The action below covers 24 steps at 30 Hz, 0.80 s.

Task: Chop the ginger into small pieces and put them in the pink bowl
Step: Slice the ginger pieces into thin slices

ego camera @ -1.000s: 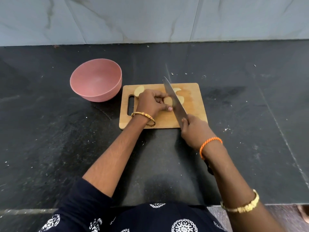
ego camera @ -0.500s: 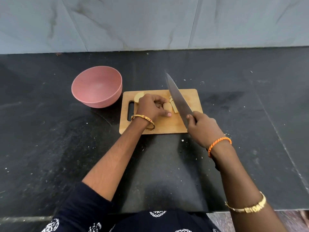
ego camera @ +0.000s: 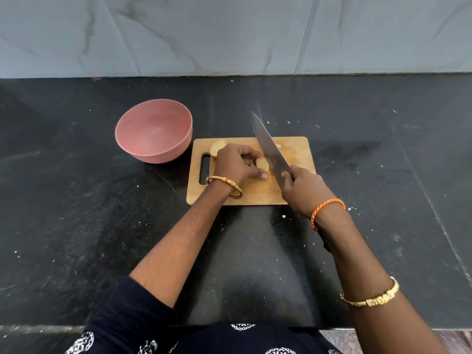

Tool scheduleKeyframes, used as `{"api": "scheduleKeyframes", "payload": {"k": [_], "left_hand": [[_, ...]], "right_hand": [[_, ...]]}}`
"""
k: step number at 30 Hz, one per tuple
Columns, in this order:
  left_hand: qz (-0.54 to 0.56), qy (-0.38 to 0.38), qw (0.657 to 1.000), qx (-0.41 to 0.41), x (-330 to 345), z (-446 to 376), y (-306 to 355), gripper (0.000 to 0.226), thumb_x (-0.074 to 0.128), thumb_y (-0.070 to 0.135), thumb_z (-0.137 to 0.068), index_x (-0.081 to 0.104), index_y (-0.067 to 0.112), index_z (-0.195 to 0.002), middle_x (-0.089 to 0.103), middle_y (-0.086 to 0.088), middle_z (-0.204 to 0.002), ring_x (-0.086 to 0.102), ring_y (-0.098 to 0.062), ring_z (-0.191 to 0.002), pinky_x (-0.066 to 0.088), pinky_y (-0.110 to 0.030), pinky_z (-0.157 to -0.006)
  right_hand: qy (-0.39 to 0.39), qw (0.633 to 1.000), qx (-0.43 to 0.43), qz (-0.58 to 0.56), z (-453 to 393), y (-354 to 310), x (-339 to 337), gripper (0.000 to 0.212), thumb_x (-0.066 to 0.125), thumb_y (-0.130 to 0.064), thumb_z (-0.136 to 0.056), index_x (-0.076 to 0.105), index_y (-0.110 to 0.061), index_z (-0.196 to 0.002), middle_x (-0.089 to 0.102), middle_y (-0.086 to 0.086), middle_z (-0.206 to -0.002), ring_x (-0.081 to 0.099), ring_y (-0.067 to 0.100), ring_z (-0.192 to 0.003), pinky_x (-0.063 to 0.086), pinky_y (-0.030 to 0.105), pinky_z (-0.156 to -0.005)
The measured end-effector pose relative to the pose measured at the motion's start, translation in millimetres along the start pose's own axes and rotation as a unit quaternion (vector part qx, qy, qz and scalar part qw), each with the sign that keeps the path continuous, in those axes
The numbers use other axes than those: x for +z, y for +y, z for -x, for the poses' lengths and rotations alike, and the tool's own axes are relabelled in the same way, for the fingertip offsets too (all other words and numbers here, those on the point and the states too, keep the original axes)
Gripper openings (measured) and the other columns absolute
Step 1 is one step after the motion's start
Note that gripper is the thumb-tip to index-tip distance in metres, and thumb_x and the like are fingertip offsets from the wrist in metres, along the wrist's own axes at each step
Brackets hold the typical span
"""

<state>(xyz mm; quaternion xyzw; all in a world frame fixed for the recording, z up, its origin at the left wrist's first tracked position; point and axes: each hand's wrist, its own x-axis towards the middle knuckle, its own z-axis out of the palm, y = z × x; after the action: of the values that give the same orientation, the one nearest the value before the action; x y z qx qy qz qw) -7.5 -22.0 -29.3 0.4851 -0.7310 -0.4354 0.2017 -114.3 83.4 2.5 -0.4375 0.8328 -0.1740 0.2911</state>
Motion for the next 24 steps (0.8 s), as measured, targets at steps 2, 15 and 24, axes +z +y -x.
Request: {"api": "scheduleKeyframes", "payload": {"k": [2,15,24], "left_hand": [[0.004,-0.002,1.0,-0.004,0.2,0.0,-0.2,0.05,0.088,0.015,-0.054,0.07,0.008,-0.1,0.071,-0.003,-0.087,0.06,-0.005,-0.065,0.045,0.0,-0.057],[0.019,-0.002,1.0,-0.012,-0.4,0.1,0.4,0.064,0.089,0.012,-0.051,0.065,0.005,-0.11,0.07,-0.006,-0.101,0.061,-0.004,-0.069,0.051,-0.008,-0.065],[-0.006,-0.004,1.0,-0.016,-0.2,-1.5,4.5,0.056,0.09,0.014,-0.049,0.066,0.009,-0.099,0.07,-0.003,-0.093,0.063,-0.009,-0.073,0.056,-0.023,-0.075]], "right_hand": [[-0.009,1.0,-0.002,0.006,0.2,0.1,-1.1,0.029,0.034,-0.025,-0.101,0.052,-0.008,-0.115,0.051,0.008,-0.083,0.05,0.025,-0.078,0.046,0.034,-0.07],[-0.027,0.999,0.024,0.012,59.2,34.3,1.7,0.026,0.036,-0.029,-0.099,0.046,-0.016,-0.079,0.055,0.01,-0.076,0.052,0.026,-0.064,0.041,0.029,-0.061],[0.06,0.996,0.001,-0.06,24.8,20.6,-2.4,0.027,0.038,-0.027,-0.099,0.052,-0.008,-0.085,0.055,0.012,-0.075,0.052,0.03,-0.074,0.037,0.029,-0.064]]}}
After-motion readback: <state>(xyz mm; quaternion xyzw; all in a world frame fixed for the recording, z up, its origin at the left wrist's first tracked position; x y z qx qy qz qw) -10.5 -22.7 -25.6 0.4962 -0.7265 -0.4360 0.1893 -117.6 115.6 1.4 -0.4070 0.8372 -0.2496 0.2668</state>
